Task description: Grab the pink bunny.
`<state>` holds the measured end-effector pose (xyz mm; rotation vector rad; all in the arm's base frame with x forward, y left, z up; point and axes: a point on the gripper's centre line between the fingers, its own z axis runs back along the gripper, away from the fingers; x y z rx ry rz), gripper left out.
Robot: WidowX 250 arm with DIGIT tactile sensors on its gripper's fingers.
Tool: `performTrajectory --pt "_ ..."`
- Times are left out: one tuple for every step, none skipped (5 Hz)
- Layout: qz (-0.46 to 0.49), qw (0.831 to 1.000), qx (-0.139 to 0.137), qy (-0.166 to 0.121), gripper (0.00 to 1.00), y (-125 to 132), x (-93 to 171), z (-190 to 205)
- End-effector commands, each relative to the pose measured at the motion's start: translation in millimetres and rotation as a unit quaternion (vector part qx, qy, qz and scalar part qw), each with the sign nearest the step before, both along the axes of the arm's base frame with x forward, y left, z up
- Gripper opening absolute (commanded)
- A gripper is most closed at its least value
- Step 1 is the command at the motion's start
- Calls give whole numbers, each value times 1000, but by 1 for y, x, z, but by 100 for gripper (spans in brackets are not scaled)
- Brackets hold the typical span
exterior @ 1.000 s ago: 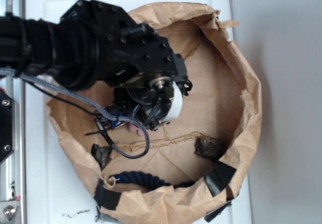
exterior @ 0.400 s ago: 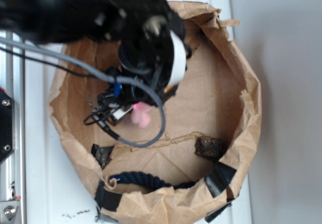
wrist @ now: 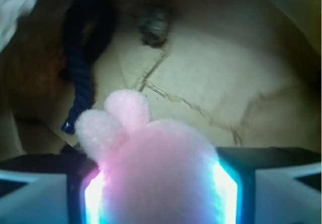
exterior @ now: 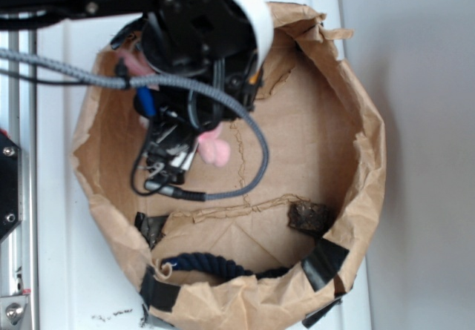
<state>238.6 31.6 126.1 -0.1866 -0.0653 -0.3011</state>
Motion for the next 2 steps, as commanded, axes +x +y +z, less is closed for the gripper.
performTrajectory --pt "117 992 37 -31 0 -11 5 41" --pt "96 993 58 -44 0 -13 1 46"
